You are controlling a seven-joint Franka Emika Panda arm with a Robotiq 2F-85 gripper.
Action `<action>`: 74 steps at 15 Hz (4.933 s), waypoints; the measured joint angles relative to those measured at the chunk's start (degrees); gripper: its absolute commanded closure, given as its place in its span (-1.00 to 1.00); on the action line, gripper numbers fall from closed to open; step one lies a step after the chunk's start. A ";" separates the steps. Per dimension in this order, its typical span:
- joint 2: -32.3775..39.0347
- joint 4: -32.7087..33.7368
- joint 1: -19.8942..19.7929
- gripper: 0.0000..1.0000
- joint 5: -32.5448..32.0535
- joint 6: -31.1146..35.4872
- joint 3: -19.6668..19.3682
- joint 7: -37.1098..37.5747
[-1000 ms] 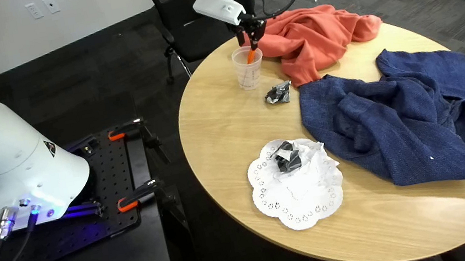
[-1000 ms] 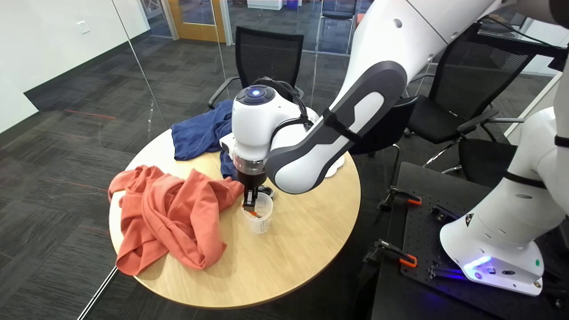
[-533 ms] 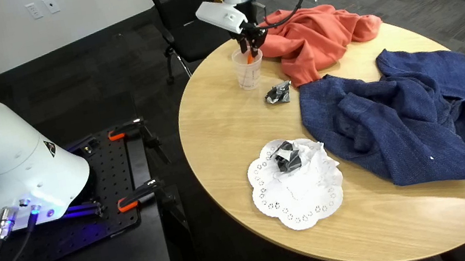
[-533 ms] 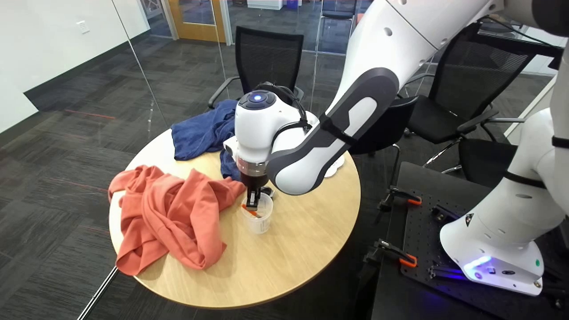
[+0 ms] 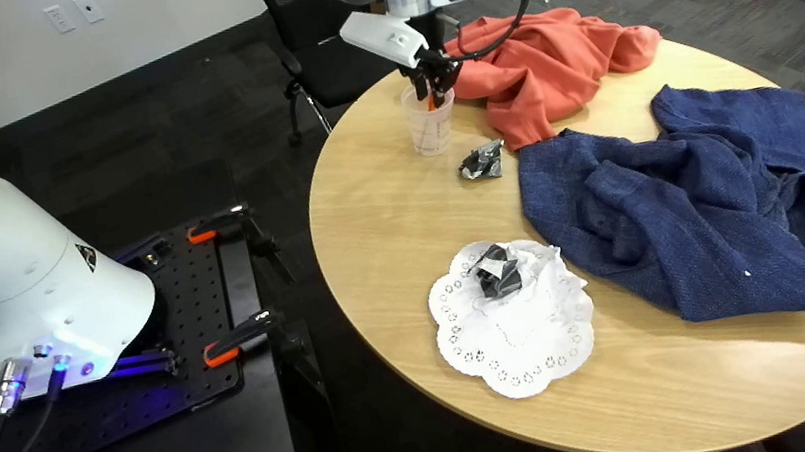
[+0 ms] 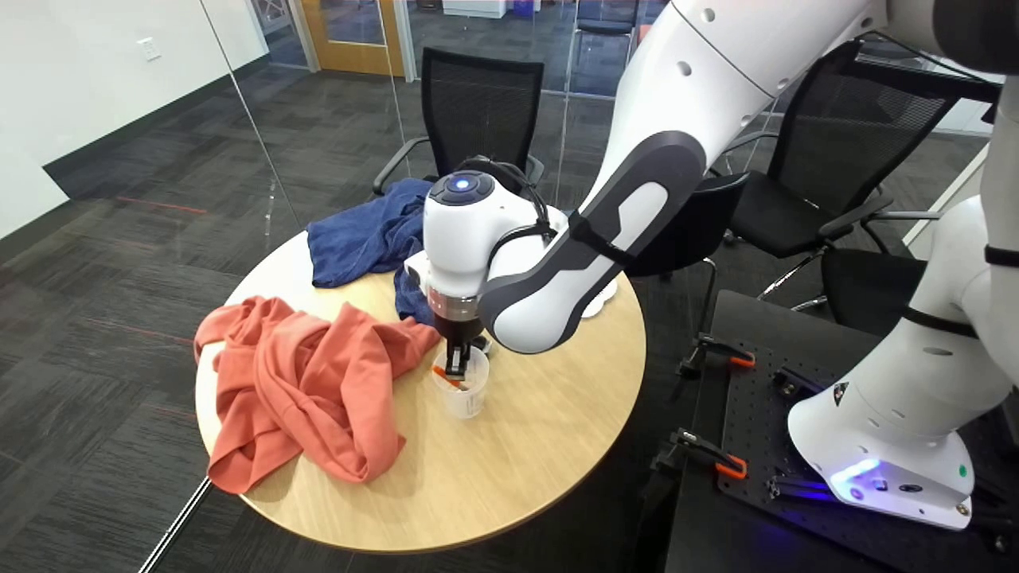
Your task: Remove the pen from the plastic cup.
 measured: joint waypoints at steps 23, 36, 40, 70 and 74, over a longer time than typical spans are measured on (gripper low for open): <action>4.34 1.71 -0.64 0.93 0.17 6.60 0.62 -0.01; -18.94 -12.87 3.23 0.93 -7.29 6.63 -1.18 5.04; -26.68 -17.98 3.24 0.93 -11.62 3.76 -0.72 5.24; -5.48 -10.76 2.40 0.93 -6.79 -1.82 5.59 -22.31; -3.37 -7.96 2.92 0.42 -7.77 -3.86 5.63 -22.22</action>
